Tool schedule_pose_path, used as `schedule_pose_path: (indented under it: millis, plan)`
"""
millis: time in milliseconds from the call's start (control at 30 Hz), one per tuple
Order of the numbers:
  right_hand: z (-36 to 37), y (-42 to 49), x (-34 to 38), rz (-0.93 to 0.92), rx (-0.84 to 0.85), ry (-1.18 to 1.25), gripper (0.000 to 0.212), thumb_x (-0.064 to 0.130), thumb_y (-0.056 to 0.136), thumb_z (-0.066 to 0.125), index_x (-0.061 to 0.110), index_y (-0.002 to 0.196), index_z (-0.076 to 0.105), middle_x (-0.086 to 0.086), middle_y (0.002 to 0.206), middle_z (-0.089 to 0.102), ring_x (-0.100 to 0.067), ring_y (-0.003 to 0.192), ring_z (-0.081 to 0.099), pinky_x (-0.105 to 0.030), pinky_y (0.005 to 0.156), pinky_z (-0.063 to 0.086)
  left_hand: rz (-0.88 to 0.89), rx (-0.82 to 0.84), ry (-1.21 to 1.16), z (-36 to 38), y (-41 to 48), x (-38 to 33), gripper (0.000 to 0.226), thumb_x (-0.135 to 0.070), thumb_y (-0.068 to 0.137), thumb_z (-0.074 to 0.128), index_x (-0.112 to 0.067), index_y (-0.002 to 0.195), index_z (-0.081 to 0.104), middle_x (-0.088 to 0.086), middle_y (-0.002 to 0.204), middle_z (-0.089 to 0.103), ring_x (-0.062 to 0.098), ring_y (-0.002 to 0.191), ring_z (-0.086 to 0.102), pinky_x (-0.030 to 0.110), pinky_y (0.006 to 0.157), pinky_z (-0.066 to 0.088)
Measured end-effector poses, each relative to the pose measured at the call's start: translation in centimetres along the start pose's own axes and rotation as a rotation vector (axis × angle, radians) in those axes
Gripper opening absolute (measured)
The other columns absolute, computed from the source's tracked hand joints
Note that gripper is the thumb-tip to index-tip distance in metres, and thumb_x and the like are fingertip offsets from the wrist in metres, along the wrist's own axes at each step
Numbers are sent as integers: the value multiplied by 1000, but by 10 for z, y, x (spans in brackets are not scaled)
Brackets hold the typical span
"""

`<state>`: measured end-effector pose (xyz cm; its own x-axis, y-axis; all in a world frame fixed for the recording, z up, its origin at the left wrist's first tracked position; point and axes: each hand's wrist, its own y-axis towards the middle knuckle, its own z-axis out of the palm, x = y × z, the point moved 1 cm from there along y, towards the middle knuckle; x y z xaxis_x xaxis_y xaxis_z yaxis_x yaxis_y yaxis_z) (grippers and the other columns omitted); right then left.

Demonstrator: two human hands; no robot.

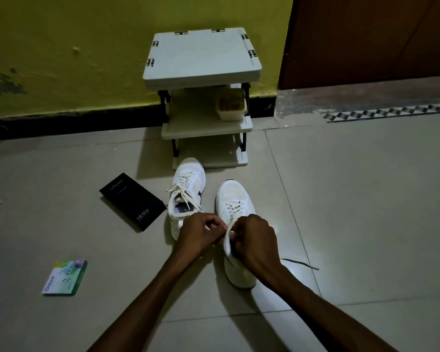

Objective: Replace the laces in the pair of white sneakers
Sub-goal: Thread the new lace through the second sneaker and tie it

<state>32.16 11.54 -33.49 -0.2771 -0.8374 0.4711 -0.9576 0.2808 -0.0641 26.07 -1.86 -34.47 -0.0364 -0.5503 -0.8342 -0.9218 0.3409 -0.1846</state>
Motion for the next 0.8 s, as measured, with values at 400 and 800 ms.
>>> schedule_pose_path:
  millis: [400,800]
  plan:
    - [16,-23,-1,-6,-35,141,26,43,90,57,22,104,54,5,97,63,-16,87,60,-17,59,33,36,-286,-78,-19,9,-20,13,-6,84,63,-14,74,66,-2,61,66,15,59,65,25,60,52]
    - [25,-19,-6,-49,-16,101,30,49,89,55,21,83,65,4,78,68,-14,73,63,-24,69,45,-12,142,665,-9,-1,-46,12,-16,98,42,-13,107,50,10,97,63,31,93,63,33,70,40]
